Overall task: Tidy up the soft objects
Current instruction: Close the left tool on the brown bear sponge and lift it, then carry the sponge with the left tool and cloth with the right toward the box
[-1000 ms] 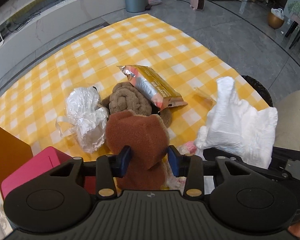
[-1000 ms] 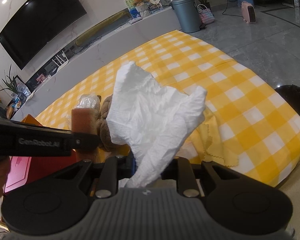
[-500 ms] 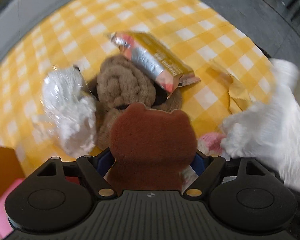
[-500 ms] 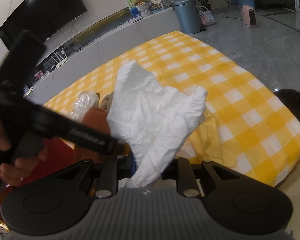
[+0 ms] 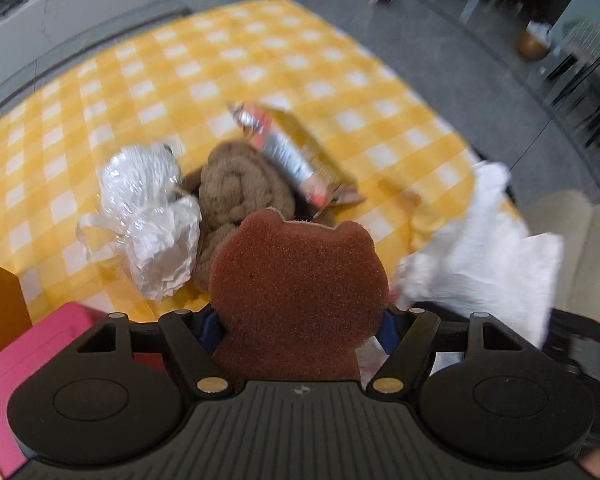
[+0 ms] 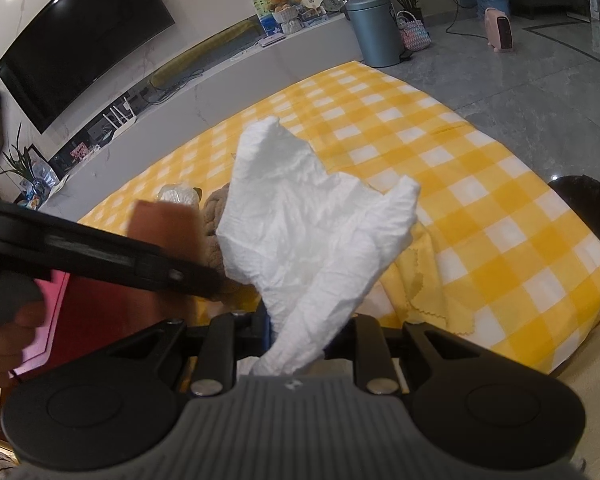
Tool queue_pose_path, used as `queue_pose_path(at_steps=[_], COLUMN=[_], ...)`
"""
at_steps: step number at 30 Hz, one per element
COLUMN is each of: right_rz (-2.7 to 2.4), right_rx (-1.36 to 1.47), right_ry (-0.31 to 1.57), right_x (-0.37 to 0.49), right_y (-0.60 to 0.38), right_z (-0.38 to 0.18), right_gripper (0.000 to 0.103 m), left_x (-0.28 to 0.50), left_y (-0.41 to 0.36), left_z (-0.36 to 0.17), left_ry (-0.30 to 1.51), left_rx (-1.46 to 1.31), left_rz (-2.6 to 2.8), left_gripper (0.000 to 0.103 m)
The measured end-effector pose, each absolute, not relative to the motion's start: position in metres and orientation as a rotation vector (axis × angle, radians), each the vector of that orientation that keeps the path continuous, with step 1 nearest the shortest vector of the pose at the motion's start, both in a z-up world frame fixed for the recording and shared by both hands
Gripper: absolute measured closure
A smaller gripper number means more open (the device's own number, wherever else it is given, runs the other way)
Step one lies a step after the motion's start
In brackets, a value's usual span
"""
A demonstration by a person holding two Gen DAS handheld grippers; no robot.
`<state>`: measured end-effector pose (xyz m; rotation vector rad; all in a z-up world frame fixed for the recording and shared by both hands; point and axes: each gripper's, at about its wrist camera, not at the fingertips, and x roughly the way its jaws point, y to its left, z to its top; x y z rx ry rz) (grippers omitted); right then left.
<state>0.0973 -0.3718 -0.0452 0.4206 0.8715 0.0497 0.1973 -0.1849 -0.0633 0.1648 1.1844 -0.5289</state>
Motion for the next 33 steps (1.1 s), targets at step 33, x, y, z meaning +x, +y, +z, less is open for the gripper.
queue_pose_path(at_steps=[33], right_rz=[0.089], right_rx=[0.396], right_ry=[0.767], right_x=[0.083], right_y=[-0.364], right_z=[-0.02], right_gripper=[0.083], left_x=[0.106], left_y=[-0.047], left_z=[0.047], left_ry=[0.703], left_rx=[-0.017], left_rz=[-0.313], left_gripper=[0.021])
